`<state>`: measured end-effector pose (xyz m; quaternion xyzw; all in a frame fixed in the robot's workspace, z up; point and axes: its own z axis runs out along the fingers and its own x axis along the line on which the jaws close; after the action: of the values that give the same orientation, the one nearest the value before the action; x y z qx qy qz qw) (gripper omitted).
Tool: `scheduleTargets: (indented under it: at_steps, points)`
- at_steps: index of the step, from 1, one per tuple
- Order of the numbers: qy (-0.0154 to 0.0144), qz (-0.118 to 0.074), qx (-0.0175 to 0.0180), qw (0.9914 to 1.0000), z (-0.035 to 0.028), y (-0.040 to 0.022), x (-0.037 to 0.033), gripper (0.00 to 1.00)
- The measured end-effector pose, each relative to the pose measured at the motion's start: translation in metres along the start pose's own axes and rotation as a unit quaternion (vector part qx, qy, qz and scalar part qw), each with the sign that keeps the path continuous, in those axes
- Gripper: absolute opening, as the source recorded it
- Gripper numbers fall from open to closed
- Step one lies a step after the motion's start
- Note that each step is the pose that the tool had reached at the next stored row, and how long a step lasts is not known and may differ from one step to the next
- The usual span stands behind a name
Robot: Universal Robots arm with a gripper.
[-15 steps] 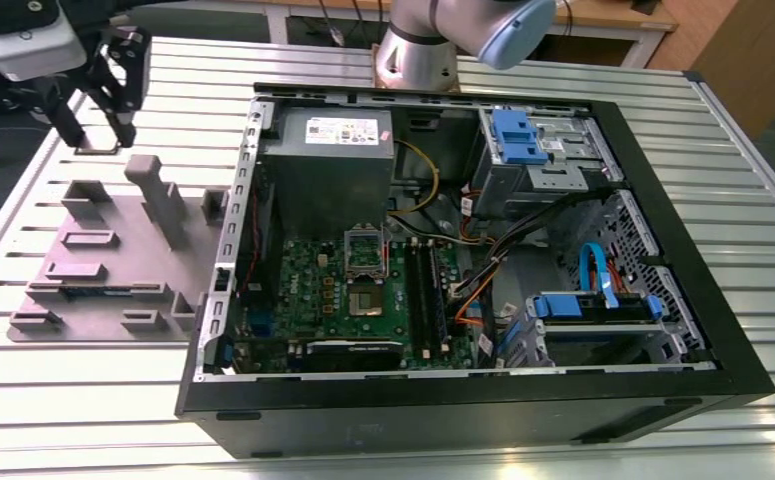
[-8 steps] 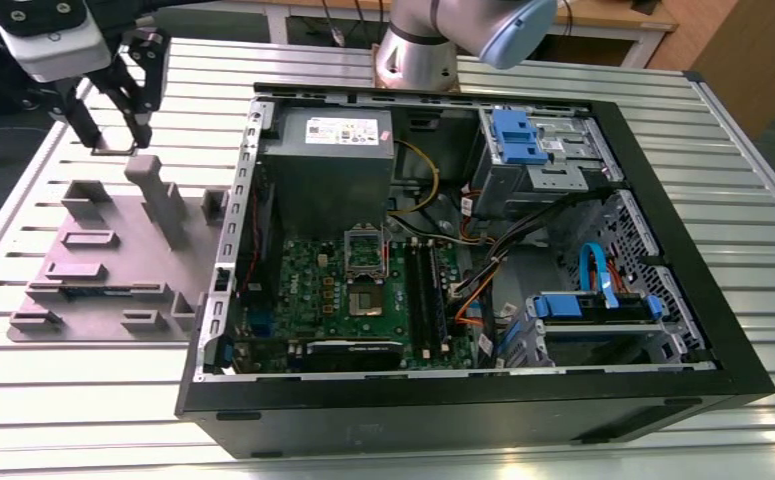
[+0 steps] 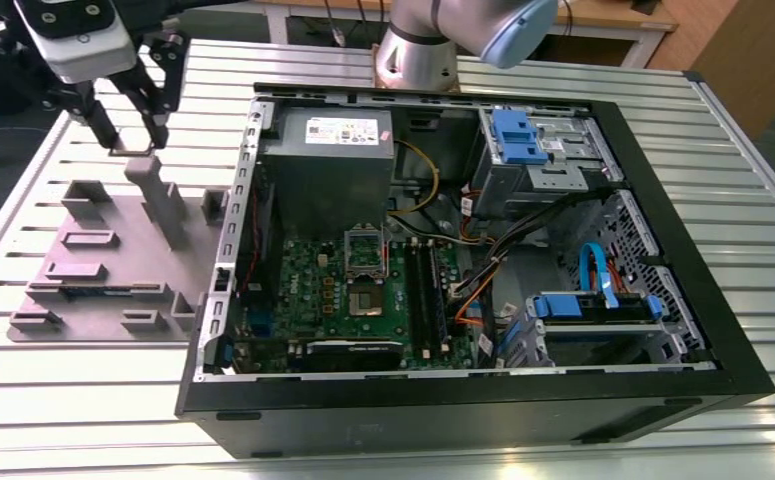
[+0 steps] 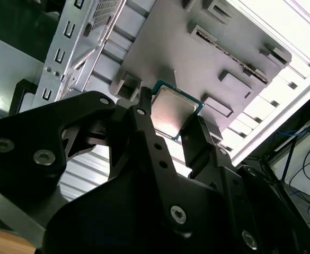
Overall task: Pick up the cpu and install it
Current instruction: 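Pick up the cpu and move it towards the insertion slot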
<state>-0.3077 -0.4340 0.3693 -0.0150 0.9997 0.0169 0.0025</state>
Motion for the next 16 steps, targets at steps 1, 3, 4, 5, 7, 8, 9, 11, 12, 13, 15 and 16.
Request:
scheduleTargets:
  at_steps: [1, 3, 4, 5, 7, 8, 9, 11, 12, 13, 15, 16]
  points:
    - [0.0000, 0.000, 0.0000, 1.00000, 0.0000, -0.0001, -0.0017, 0.47]
    - [0.0000, 0.000, 0.0000, 1.00000, 0.0000, -0.0002, -0.0053, 0.47]
    - [0.0000, 0.000, 0.0000, 1.00000, 0.0001, -0.0002, -0.0073, 0.47]
    - [0.0000, 0.000, 0.0000, 1.00000, 0.0001, -0.0003, -0.0094, 0.47]
    - [0.0000, 0.000, 0.0000, 1.00000, 0.0001, -0.0006, -0.0144, 0.47]
    - [0.0000, 0.000, 0.0000, 1.00000, 0.0001, -0.0007, -0.0170, 0.47]
    - [0.0000, 0.000, 0.0000, 1.00000, 0.0001, -0.0008, -0.0197, 0.47]
    - [0.0001, 0.000, 0.0000, 1.00000, 0.0001, -0.0010, -0.0249, 0.47]
    - [0.0001, 0.000, 0.0000, 1.00000, 0.0001, -0.0012, -0.0274, 0.47]
    - [0.0001, 0.000, 0.0000, 1.00000, 0.0001, -0.0014, -0.0297, 0.47]
    - [0.0001, 0.000, 0.0000, 1.00000, 0.0002, -0.0016, -0.0344, 0.47]
    - [0.0001, 0.000, 0.0000, 1.00000, 0.0002, -0.0017, -0.0366, 0.47]
